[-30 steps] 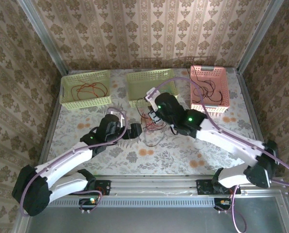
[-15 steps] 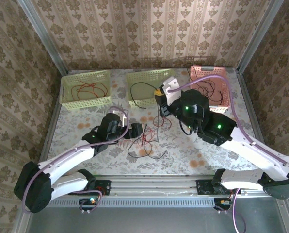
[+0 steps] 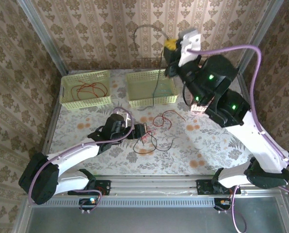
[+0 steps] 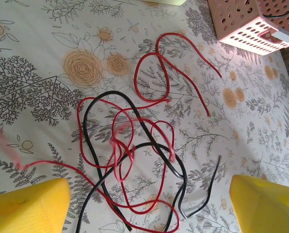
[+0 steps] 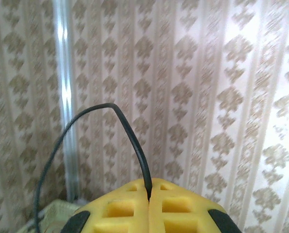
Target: Untangle the cables
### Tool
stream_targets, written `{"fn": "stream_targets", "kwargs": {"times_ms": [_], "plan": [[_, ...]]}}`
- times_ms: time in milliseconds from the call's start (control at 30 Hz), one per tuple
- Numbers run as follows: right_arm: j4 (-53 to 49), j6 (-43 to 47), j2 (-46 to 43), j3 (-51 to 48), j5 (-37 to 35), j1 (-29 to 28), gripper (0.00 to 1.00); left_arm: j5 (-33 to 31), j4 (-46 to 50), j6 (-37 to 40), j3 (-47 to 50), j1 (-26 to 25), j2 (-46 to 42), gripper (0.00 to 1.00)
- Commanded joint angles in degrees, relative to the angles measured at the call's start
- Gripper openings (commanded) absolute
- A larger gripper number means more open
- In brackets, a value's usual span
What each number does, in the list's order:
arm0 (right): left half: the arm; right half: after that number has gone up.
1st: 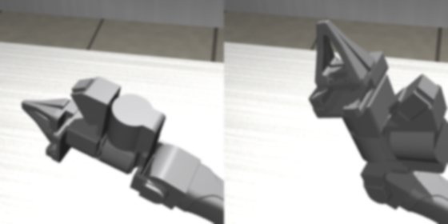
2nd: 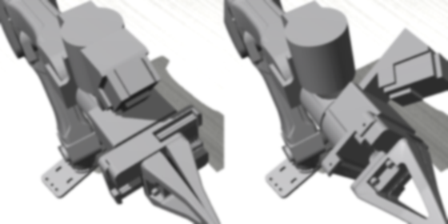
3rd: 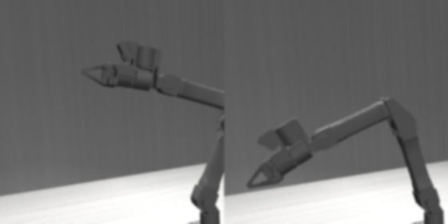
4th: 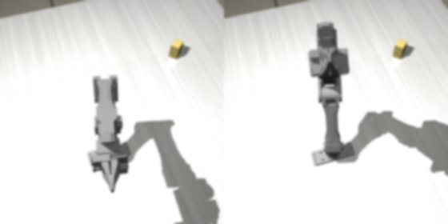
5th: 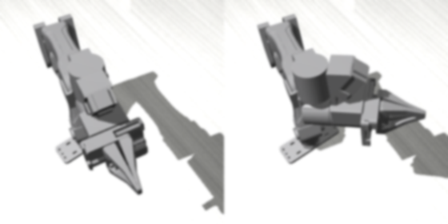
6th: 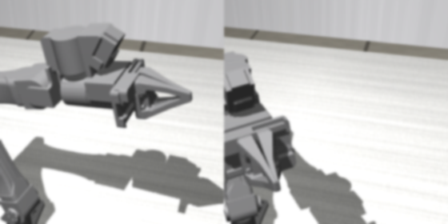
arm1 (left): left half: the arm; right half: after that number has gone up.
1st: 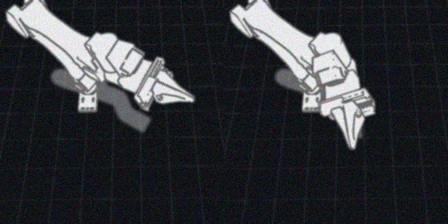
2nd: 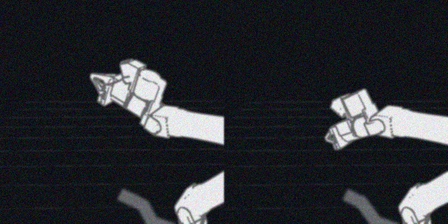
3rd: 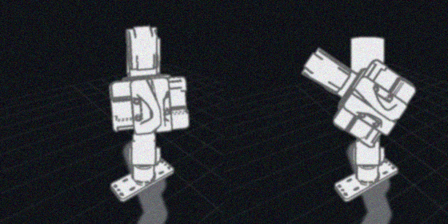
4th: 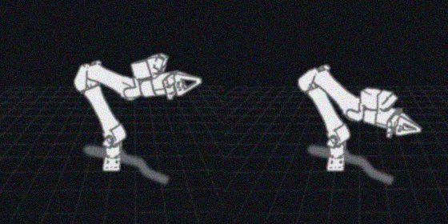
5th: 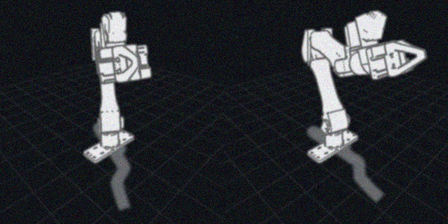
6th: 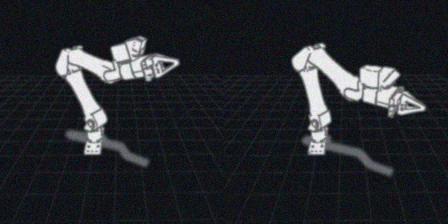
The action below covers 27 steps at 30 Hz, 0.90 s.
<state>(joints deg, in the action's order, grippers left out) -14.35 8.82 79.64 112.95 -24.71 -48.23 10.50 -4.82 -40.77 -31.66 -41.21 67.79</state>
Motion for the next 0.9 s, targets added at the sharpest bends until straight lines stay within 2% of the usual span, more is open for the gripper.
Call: {"fn": "stream_targets", "kwargs": {"times_ms": [0, 100, 233, 467, 633, 867], "plan": [[-1.80, 0.04, 3.05, 9.96, 2.01, 0.69, 0.00, -0.46, -2.09, -1.22, 1.25, -0.27, 1.14, 0.86], [-5.19, 2.08, 6.66, 16.94, 0.22, 0.84, 0.00, 0.13, -3.41, -2.01, 1.69, -0.23, 1.47, 0.86], [-8.06, 1.61, 8.56, 16.10, -2.29, 4.32, 0.00, -0.83, -1.93, -1.79, 1.58, -0.26, -1.09, 0.86], [-15.10, -9.07, 11.69, 13.24, -2.60, 16.85, 0.00, -7.35, 7.39, -1.24, 2.49, 0.59, -9.86, 0.90], [-23.21, -16.20, 18.12, 20.31, -6.98, 25.53, 0.00, -7.73, 9.26, -2.01, 5.31, 2.35, -15.36, 0.90], [-27.35, -22.21, 25.32, 28.71, -8.44, 34.98, 0.00, -6.65, 9.30, -2.12, 6.24, 4.38, -16.58, 0.91]]}}
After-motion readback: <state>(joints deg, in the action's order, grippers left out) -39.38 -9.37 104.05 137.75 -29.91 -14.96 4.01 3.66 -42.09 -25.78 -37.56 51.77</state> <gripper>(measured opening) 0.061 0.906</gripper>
